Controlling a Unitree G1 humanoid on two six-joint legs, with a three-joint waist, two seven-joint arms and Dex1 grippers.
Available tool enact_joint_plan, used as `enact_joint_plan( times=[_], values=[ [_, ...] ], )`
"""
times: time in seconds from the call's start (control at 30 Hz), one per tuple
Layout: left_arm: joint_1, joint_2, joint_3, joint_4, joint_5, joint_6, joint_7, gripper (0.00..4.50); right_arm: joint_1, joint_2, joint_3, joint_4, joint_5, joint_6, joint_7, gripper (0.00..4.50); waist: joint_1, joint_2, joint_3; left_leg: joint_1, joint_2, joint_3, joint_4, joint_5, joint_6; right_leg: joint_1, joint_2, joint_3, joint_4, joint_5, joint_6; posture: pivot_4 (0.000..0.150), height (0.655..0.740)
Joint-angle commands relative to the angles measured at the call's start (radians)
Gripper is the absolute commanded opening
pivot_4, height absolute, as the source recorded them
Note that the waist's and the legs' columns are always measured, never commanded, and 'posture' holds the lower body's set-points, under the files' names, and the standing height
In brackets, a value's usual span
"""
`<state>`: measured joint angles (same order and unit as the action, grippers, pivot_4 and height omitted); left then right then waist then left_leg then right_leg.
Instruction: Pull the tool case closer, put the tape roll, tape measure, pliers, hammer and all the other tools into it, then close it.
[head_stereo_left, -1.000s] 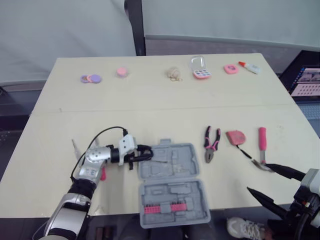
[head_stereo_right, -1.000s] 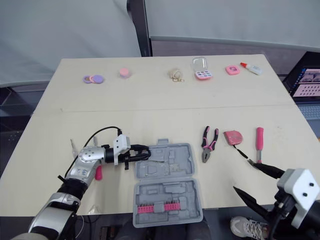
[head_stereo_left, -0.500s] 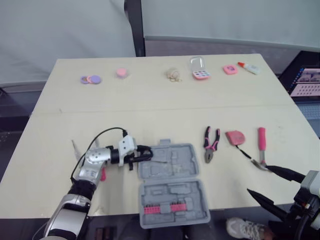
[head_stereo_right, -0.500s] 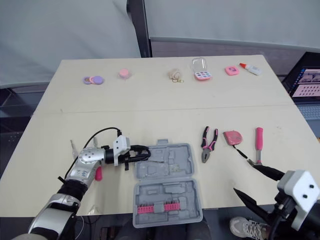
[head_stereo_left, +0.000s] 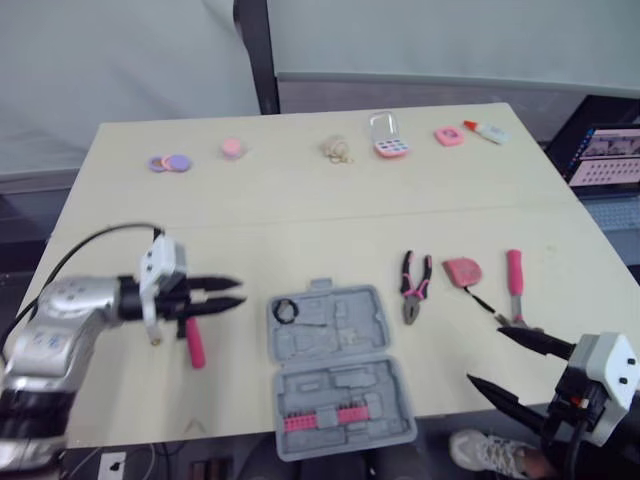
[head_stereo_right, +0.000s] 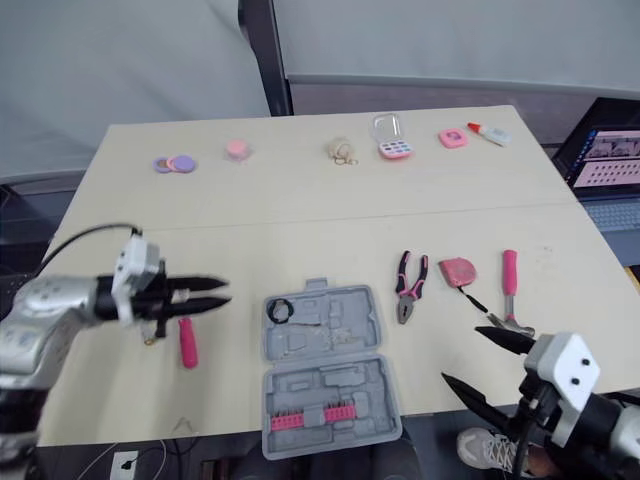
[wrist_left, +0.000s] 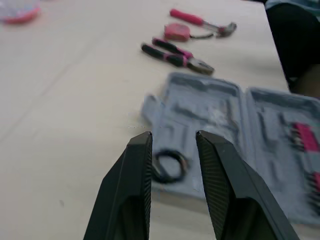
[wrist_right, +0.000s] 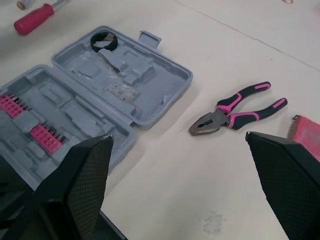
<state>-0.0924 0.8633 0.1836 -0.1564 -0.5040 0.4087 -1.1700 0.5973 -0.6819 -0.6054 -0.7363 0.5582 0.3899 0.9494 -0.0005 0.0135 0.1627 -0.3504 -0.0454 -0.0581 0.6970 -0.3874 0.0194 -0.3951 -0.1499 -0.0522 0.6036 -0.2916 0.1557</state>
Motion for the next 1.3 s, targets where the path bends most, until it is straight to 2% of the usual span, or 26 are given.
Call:
enact_joint_plan(
  times=[0.03,0.1,0.23,0.43,0.67,0.93,0.97,1.03,1.07,1.27,1.3],
  values=[
    [0.176,0.035,0.133,-0.114,-0.047,0.047,-0.006,1.51,-0.033,-0.022,0.040,0.018,-0.002,-0.032,0.021,4.50,-0.001,0.000,0.000,0.000,0.000,0.000,0.000,0.000,0.000,0.000,0.000,0.000,0.000,0.000,0.000,0.150,0.7400],
    [0.280,0.030,0.191,-0.157,-0.052,0.057,0.005,1.51,-0.055,-0.034,0.065,0.033,-0.004,-0.036,0.027,4.50,0.004,-0.001,0.001,0.000,0.001,0.000,0.001,0.000,0.000,0.001,0.001,0.000,-0.002,0.000,0.000,0.150,0.7400],
    [0.553,-0.048,0.322,-0.307,-0.056,0.095,0.071,1.51,-0.083,-0.080,0.115,0.079,-0.009,-0.041,0.078,4.50,0.020,-0.001,0.000,-0.001,0.001,0.000,0.001,-0.001,0.001,0.003,0.000,0.001,-0.007,0.000,-0.001,0.150,0.7400],
    [0.783,-0.213,0.351,-0.424,-0.024,0.068,0.192,1.51,-0.088,-0.113,0.149,0.113,-0.024,-0.040,0.099,4.50,0.030,-0.001,0.000,-0.001,0.001,0.000,0.002,-0.002,0.001,0.006,0.000,0.002,-0.013,-0.001,-0.001,0.150,0.7400],
    [0.832,-0.274,0.304,-0.387,0.045,0.004,0.249,1.51,-0.006,-0.086,0.122,0.111,-0.057,-0.032,0.064,4.50,0.031,-0.001,0.000,-0.001,0.001,0.001,0.002,-0.002,0.001,0.005,0.001,0.002,-0.014,-0.001,-0.002,0.150,0.7400],
    [0.780,-0.297,0.254,-0.260,0.031,-0.097,0.205,1.51,0.095,-0.035,0.083,0.097,-0.053,-0.055,0.061,4.50,0.026,-0.001,0.000,-0.001,0.003,0.004,0.001,-0.003,0.001,0.004,0.001,0.002,-0.013,-0.001,-0.002,0.150,0.7400],
    [0.763,-0.295,0.251,-0.239,0.023,-0.103,0.198,0.96,0.100,-0.032,0.080,0.102,-0.056,-0.056,0.058,4.25,0.027,-0.001,0.000,-0.001,0.003,0.005,0.001,-0.004,0.001,0.004,0.001,0.002,-0.013,-0.001,-0.002,0.150,0.7400],
    [0.726,-0.283,0.244,-0.189,0.018,-0.118,0.177,0.21,0.115,-0.029,0.075,0.112,-0.063,-0.060,0.061,3.62,0.028,-0.001,0.000,-0.001,0.003,0.005,0.001,-0.004,0.001,0.004,0.001,0.002,-0.013,-0.001,-0.002,0.150,0.7400],
    [0.718,-0.282,0.241,-0.167,0.017,-0.124,0.168,0.00,0.119,-0.027,0.074,0.114,-0.064,-0.061,0.061,3.11,0.028,-0.001,0.000,-0.001,0.003,0.005,0.002,-0.004,0.001,0.004,0.001,0.002,-0.013,-0.001,-0.002,0.150,0.7400],
    [0.743,-0.300,0.227,-0.106,0.029,-0.197,0.127,0.00,0.134,-0.010,0.079,0.121,-0.071,-0.063,0.054,0.13,0.024,-0.002,0.000,0.000,0.003,0.006,0.001,-0.005,0.001,0.004,0.001,0.001,-0.013,-0.001,-0.002,0.150,0.7400],
    [0.748,-0.303,0.225,-0.103,0.033,-0.206,0.129,0.00,0.135,-0.010,0.080,0.122,-0.072,-0.058,0.052,0.02,0.024,-0.002,0.000,0.000,0.004,0.007,0.001,-0.005,0.001,0.003,0.001,0.001,-0.013,-0.001,-0.002,0.150,0.7400]
  ],
)
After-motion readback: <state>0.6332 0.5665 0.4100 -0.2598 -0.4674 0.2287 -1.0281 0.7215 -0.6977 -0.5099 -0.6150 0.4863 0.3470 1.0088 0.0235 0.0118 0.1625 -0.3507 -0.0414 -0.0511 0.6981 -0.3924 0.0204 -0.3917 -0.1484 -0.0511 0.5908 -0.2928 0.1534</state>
